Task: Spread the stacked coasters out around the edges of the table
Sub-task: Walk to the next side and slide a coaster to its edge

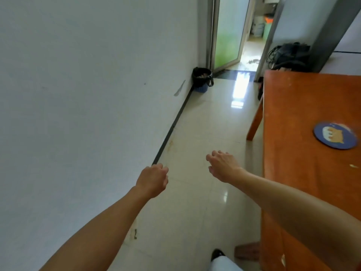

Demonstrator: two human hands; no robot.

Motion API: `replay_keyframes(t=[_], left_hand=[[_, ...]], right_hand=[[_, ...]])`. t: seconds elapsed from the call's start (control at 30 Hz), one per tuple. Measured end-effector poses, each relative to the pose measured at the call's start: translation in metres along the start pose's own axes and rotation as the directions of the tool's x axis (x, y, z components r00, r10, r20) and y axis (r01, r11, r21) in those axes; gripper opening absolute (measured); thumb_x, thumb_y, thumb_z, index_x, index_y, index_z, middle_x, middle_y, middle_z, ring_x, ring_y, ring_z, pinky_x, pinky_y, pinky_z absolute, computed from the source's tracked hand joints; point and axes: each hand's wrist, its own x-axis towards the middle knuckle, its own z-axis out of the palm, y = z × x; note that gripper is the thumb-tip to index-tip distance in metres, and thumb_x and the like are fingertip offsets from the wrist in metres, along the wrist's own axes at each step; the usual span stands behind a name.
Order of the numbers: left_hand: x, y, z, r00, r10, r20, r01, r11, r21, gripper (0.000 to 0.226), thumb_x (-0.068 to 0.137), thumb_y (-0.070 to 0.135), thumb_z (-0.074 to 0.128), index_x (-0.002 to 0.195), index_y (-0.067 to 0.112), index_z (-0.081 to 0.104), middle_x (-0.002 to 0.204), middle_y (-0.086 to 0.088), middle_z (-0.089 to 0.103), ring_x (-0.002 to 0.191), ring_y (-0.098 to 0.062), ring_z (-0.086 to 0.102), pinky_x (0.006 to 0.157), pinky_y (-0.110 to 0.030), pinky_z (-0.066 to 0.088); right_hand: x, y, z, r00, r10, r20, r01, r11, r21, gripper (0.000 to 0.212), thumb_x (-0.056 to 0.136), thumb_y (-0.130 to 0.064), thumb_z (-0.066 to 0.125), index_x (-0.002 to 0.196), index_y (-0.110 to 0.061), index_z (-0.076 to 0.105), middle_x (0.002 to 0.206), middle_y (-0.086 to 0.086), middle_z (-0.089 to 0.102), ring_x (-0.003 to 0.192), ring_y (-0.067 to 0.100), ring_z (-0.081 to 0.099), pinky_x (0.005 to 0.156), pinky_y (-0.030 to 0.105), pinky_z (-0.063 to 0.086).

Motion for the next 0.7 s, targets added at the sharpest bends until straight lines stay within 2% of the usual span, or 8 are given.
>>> replay_keyframes(t=[0.27, 0.4, 0.53, 0.7], left_hand=[[0.152, -0.035, -0.009, 0.993, 0.119, 0.005, -0.12, 0.992, 0.046, 0.021, 0.095, 0.027, 0.044, 0.098, 0.012, 0.059, 0.095, -0.006, 0.061, 0.08, -0.023, 0.06, 0.077, -0.036, 0.053], [0.236, -0.044, -0.027, 0.984, 0.173, 0.052, -0.177, 0.981, 0.081, 0.021, 0.095, 0.029, 0.044, 0.096, 0.014, 0.058, 0.093, -0.006, 0.061, 0.078, -0.022, 0.059, 0.075, -0.035, 0.052], [0.32, -0.036, -0.046, 0.973, 0.228, 0.022, -0.229, 0.972, 0.053, 0.023, 0.095, 0.029, 0.045, 0.101, 0.013, 0.06, 0.096, -0.005, 0.061, 0.081, -0.023, 0.06, 0.077, -0.036, 0.052], [0.419, -0.001, -0.061, 0.929, 0.37, 0.013, -0.37, 0.927, 0.051, 0.026, 0.094, 0.028, 0.045, 0.108, 0.012, 0.06, 0.103, -0.007, 0.062, 0.088, -0.025, 0.06, 0.08, -0.038, 0.052]], right_hand=[[0.106, 0.069, 0.016, 0.99, 0.137, 0.02, -0.137, 0.99, 0.005, 0.027, 0.094, -0.027, 0.05, 0.118, -0.015, 0.054, 0.109, 0.007, 0.059, 0.096, 0.024, 0.059, 0.081, 0.036, 0.047], [0.16, 0.119, 0.012, 0.97, 0.239, 0.04, -0.24, 0.97, 0.025, 0.025, 0.092, -0.025, 0.05, 0.115, -0.016, 0.056, 0.106, 0.006, 0.06, 0.093, 0.025, 0.059, 0.079, 0.037, 0.046], [0.193, 0.173, 0.0, 0.943, 0.328, 0.051, -0.33, 0.943, 0.041, 0.022, 0.091, -0.024, 0.052, 0.11, -0.016, 0.057, 0.101, 0.006, 0.061, 0.089, 0.024, 0.059, 0.075, 0.037, 0.049], [0.218, 0.244, -0.014, 0.895, 0.445, 0.04, -0.446, 0.894, 0.033, 0.022, 0.088, -0.021, 0.051, 0.108, -0.016, 0.059, 0.102, 0.006, 0.062, 0.089, 0.025, 0.061, 0.071, 0.036, 0.047]])
